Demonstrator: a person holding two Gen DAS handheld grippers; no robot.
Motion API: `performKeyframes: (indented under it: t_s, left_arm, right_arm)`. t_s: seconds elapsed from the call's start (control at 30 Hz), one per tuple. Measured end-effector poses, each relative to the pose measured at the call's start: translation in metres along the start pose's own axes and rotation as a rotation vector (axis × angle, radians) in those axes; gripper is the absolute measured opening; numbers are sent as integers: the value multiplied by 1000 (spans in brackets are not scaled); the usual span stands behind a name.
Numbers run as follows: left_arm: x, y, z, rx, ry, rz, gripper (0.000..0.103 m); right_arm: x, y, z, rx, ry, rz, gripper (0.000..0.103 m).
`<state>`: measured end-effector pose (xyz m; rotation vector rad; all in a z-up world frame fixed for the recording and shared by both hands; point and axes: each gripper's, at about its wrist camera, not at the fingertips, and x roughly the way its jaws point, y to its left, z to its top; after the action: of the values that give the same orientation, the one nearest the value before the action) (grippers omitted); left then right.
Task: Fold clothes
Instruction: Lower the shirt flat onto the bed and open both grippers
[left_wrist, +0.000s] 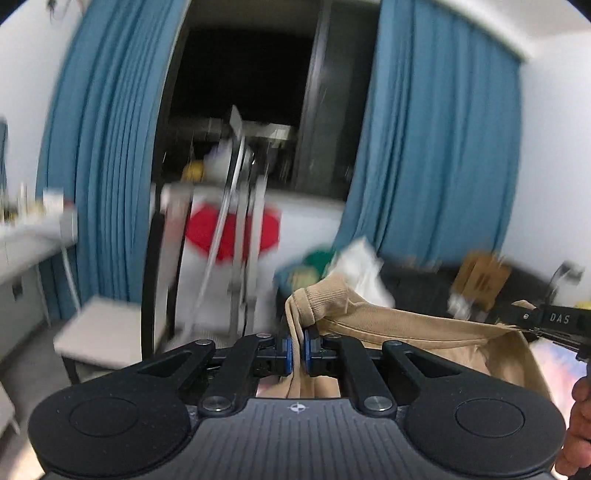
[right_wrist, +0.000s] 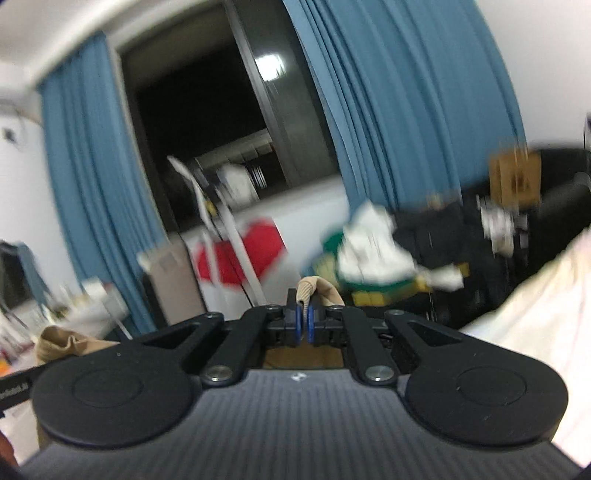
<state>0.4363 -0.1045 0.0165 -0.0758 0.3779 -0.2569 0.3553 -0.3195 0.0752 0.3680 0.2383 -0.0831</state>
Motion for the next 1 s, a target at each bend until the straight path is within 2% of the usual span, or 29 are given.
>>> performKeyframes:
  t_s: [0.13, 0.23, 0.3, 0.37, 0.4, 0.47, 0.5, 0.53, 0.6, 0.67, 0.87, 1.0]
  left_arm:
    - [107, 34, -55, -4, 163, -5, 7]
    - [165, 55, -86, -16, 266, -25, 7]
    - [190, 59, -105, -13, 295, -27, 7]
    - [192, 58, -114, 5, 306, -26, 9]
    - [193, 59, -115, 14, 307, -23, 14]
    - [192, 62, -113, -4, 300, -12, 35]
    - [186, 63, -111, -20, 297, -7, 60]
    - [175, 62, -108, -35, 293, -2, 75]
    - [155, 56, -93, -27, 275, -2, 83]
    - [131, 50, -78, -1, 259, -13, 83]
    - [39, 38, -50, 13, 192, -30, 89]
    - [-25, 31, -48, 0, 184, -17, 89]
  right_arm:
    - [99, -37, -65, 62, 179, -55, 7]
    - [140, -62, -95, 155, 289, -64, 7]
    - [159, -75, -110, 191, 336, -67, 7]
    - [170, -83, -122, 214, 366, -51, 8]
    - [170, -85, -124, 219, 365, -35, 8]
    - [171, -86, -124, 224, 369, -6, 13]
    - [171, -87, -124, 228, 371, 9, 26]
    - [169, -86, -122, 232, 377, 32, 35]
    - [159, -80, -114, 217, 372, 50, 64]
    - [147, -74, -106, 194, 363, 49, 75]
    - [85, -56, -85, 153, 334, 45, 76]
    - [28, -41, -81, 68, 318, 36, 76]
